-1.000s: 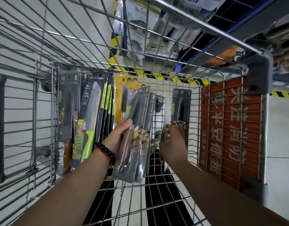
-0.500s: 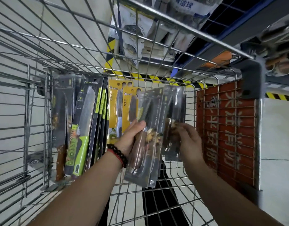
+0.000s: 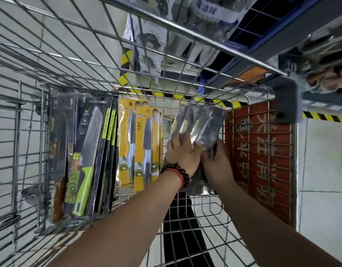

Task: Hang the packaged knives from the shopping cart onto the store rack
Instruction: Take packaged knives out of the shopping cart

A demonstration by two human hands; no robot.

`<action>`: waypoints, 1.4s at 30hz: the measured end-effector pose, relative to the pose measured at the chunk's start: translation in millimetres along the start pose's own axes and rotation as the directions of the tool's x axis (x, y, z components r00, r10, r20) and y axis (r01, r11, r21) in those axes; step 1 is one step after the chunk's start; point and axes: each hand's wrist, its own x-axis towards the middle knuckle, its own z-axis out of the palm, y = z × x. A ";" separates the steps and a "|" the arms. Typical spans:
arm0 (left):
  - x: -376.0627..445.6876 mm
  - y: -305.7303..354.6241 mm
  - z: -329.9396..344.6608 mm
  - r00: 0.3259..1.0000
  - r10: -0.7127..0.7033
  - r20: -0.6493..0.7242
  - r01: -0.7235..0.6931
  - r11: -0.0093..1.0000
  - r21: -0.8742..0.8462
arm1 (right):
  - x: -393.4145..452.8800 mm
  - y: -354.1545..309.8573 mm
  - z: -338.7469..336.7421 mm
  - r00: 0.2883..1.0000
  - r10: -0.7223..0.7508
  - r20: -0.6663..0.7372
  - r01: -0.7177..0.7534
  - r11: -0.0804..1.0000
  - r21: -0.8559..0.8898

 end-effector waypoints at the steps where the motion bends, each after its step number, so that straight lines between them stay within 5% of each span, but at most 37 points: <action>1: -2.7 -1.5 -0.2 0.999 0.034 -0.017 -0.034 0.999 -0.011 | -0.5 1.6 2.3 0.999 -0.008 -0.036 0.007 0.999 -0.032; 6: -7.6 -25.1 1.5 0.998 -0.055 -0.037 0.052 0.994 -0.096 | -0.6 9.3 9.2 0.998 0.031 -0.046 -0.034 0.996 -0.078; 10: -13.5 -17.4 -1.1 0.984 -0.153 0.096 0.169 0.964 -0.203 | 5.2 6.8 12.0 1.000 -0.008 0.016 0.011 0.986 -0.167; 17: -26.4 -13.4 -29.1 0.970 -0.024 0.241 0.109 0.933 -0.344 | 4.0 -8.1 10.7 0.997 0.040 0.058 -0.026 0.974 -0.225; 20: -46.1 -28.1 -59.3 0.981 -0.016 0.192 0.070 0.959 -0.276 | -9.0 -19.4 19.5 0.998 0.008 -0.063 -0.030 0.932 -0.362; 23: -64.4 -55.0 -99.8 0.994 -0.108 0.032 0.112 0.982 -0.154 | -33.3 -35.7 46.5 0.977 -0.199 -0.076 0.139 0.864 -0.484; 31: -97.3 -178.1 -195.7 0.821 -0.382 -0.425 0.384 0.919 -0.084 | -93.4 -90.2 193.2 0.884 -0.262 0.387 0.393 0.865 -0.313; 35: -104.1 -212.7 -214.1 0.881 -0.319 -0.349 0.384 0.913 0.135 | -105.4 -110.4 253.3 0.811 -0.281 0.513 0.480 0.821 -0.310; 42: -83.6 -240.4 -199.2 0.872 -0.378 -0.311 0.395 0.919 -0.010 | -81.0 -110.6 278.5 0.709 -0.257 0.656 0.698 0.385 -0.604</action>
